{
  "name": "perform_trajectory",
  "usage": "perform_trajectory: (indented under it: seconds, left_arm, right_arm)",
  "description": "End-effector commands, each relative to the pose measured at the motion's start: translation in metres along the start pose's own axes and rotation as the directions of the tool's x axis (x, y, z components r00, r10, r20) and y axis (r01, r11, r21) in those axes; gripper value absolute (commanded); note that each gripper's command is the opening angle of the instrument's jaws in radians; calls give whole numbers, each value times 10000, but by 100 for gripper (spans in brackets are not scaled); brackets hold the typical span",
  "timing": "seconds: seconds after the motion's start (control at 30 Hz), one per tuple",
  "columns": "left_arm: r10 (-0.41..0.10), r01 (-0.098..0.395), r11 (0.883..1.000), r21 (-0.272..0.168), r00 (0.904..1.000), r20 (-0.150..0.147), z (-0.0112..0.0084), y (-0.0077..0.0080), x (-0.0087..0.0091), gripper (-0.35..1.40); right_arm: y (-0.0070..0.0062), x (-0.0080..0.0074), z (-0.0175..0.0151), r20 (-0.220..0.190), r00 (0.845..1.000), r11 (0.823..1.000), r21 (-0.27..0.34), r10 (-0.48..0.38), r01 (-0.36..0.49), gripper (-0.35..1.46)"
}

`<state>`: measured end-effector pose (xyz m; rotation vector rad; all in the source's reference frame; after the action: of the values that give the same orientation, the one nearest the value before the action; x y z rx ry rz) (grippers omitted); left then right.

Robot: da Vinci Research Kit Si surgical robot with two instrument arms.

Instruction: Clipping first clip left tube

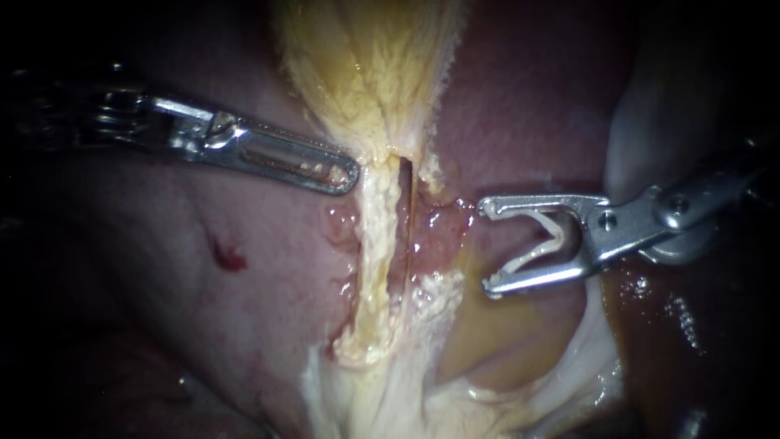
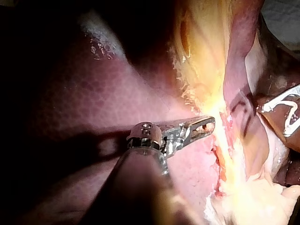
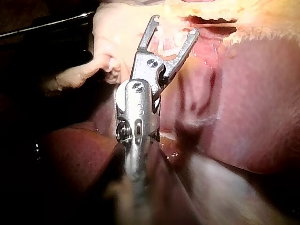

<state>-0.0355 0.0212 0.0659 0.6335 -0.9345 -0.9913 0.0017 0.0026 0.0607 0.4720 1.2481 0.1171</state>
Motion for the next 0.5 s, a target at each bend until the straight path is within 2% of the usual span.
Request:
perform_trajectory:
  seconds: [0.03,0.2,0.3,0.43,0.5]
  left_arm:
    - [2,-2,10000,-2,10000,0,0,0,0,-35]
    - [3,-3,10000,14,10000,-10,-3,0,0,-35]
    - [0,0,10000,69,10000,-41,-13,-1,0,-35]
    - [-38,38,10000,75,10000,-35,-36,-6,-6,-35]
    - [-86,86,10000,17,10000,8,-54,-9,-13,-35]
  right_arm:
    - [0,0,-1,-3,10000,10000,-1,2,-2,50]
    - [0,0,-1,-2,10000,10000,-3,3,-3,50]
    - [0,0,-1,-2,10000,10000,-3,3,-3,50]
    - [0,0,-1,-2,10000,10000,-3,3,-3,50]
    - [0,0,-1,-2,10000,10000,-3,4,-4,50]
